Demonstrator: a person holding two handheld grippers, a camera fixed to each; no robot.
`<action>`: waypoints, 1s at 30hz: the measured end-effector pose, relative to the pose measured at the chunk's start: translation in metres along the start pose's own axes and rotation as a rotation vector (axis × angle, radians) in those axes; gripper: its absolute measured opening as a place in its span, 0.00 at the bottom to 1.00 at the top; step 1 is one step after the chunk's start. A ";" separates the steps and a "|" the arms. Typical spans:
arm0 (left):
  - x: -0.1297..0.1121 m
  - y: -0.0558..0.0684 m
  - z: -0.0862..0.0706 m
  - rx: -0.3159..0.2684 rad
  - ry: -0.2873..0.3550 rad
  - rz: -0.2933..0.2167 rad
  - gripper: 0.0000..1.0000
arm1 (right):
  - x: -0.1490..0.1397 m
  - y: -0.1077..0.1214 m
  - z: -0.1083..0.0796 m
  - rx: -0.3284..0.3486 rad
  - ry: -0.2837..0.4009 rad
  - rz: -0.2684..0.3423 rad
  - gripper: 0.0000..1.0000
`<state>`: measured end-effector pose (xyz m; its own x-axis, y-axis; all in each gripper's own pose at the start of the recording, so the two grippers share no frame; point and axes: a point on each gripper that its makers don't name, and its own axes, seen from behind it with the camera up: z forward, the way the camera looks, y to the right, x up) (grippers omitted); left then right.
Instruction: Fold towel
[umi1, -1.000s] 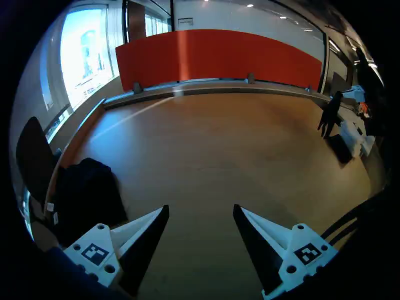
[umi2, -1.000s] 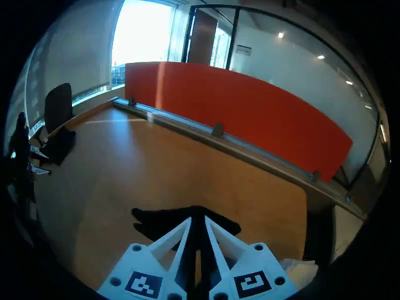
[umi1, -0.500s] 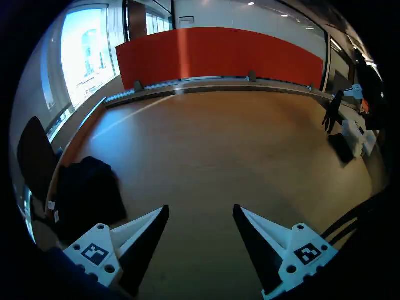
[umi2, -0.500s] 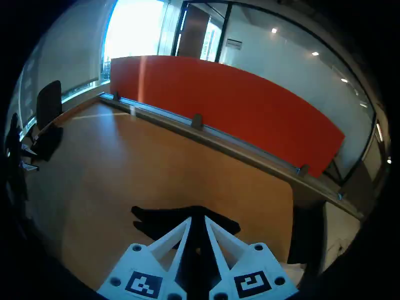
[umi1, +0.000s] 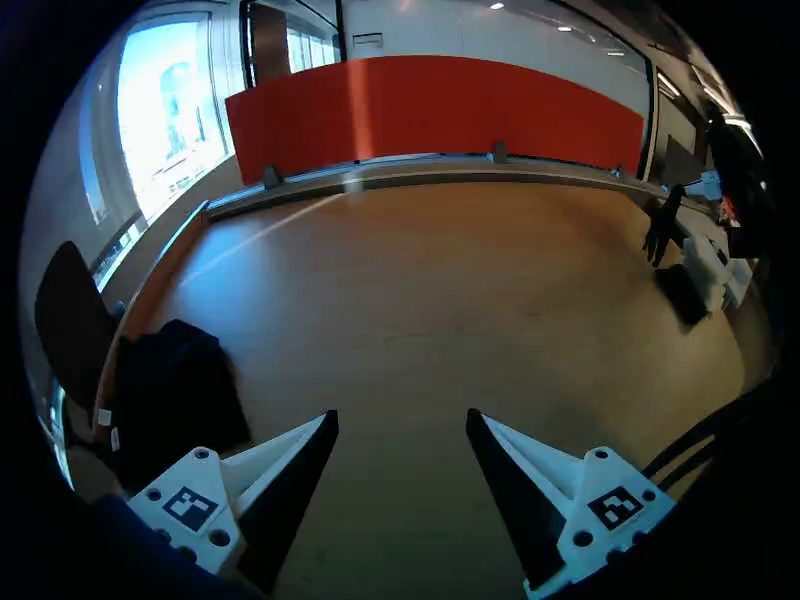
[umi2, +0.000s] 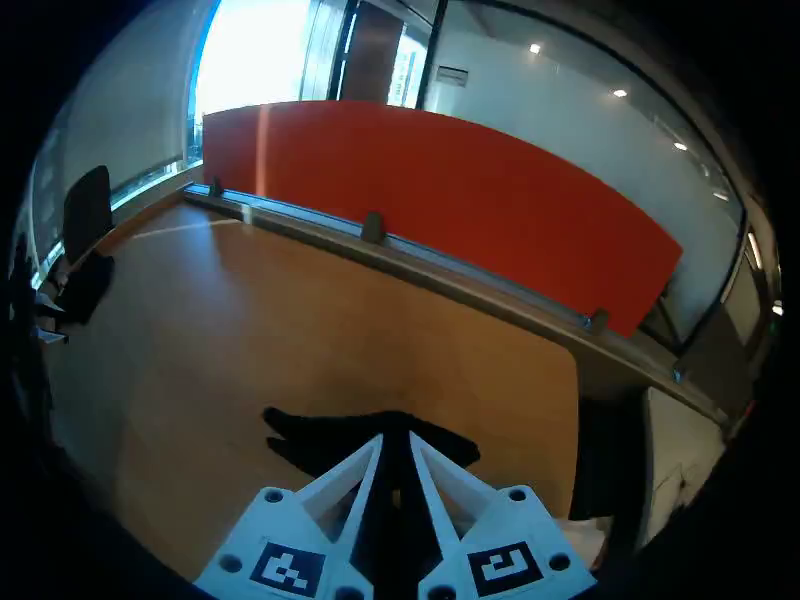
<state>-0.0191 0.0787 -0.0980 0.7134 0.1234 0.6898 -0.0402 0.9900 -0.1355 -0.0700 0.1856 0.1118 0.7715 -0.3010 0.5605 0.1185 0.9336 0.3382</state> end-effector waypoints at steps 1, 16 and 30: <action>0.000 0.001 0.000 0.000 0.000 0.002 0.95 | -0.001 0.000 0.000 0.000 -0.002 0.001 0.05; 0.004 0.013 0.001 -0.018 0.001 0.022 0.95 | -0.046 0.005 -0.021 -0.006 -0.049 0.026 0.05; 0.002 0.020 0.003 -0.033 -0.006 0.041 0.95 | -0.113 0.020 -0.041 -0.054 -0.158 0.044 0.05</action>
<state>-0.0209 0.0988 -0.0973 0.7077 0.1644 0.6872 -0.0464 0.9813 -0.1869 -0.1291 0.2466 0.0245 0.6693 -0.2820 0.6874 0.1233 0.9545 0.2715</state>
